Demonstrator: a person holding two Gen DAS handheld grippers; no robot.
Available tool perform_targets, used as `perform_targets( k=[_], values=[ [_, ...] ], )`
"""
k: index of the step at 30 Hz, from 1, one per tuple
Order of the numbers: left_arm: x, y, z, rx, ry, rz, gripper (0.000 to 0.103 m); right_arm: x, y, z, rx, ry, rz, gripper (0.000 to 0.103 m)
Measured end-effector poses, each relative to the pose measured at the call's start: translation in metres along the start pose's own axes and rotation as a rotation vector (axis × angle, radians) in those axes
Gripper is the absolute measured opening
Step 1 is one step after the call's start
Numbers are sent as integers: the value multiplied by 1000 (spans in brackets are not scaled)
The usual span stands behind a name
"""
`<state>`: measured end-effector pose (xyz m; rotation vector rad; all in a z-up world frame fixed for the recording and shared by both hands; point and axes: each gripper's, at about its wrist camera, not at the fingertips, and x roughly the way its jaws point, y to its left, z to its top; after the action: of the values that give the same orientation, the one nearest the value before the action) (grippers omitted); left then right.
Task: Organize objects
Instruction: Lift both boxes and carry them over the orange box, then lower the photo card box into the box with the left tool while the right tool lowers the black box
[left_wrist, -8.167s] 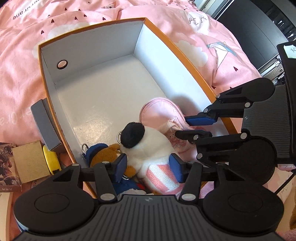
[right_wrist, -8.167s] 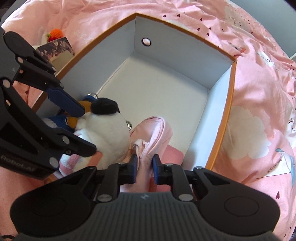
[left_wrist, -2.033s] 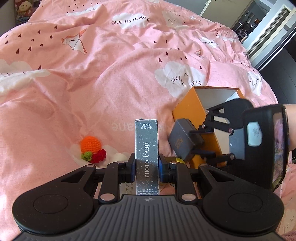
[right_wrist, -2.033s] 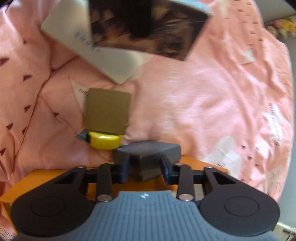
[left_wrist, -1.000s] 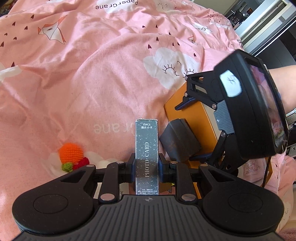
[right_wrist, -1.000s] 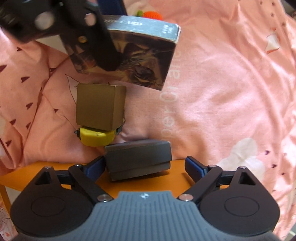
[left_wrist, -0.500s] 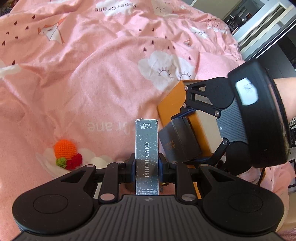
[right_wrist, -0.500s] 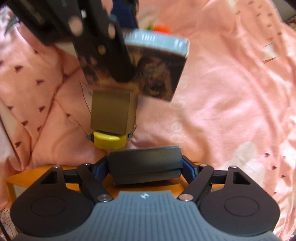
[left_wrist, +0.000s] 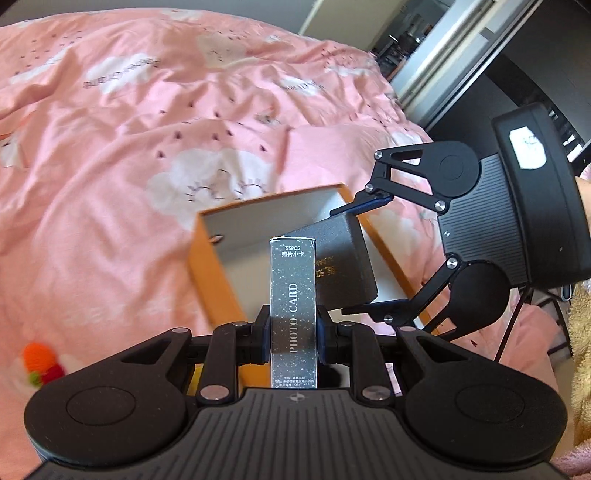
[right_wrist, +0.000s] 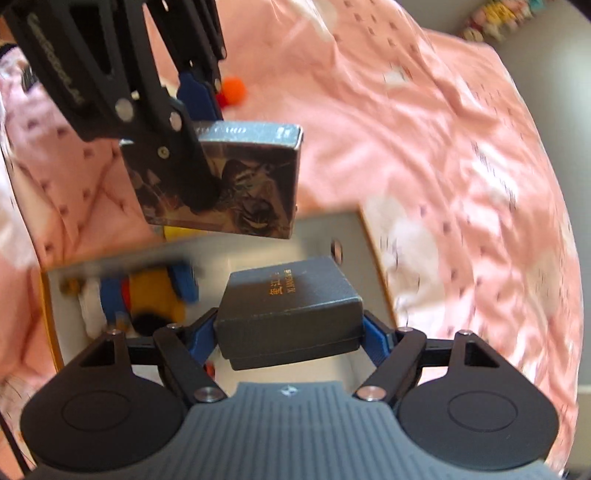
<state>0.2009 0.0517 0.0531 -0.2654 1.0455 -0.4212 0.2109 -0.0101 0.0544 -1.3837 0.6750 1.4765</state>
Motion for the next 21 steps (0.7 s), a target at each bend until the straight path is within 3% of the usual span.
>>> perform_targets(
  k=[8,15,21],
  values=[
    [91,-26,5,22,129,100,25,37,5,-58,47,62,19,78],
    [140,-35,7,10,183,191,25,56,-2,-74,72,51,44,78],
    [161,-26,6,-93,183,236,25,62,-3,-78,79,33,57,78]
  ],
)
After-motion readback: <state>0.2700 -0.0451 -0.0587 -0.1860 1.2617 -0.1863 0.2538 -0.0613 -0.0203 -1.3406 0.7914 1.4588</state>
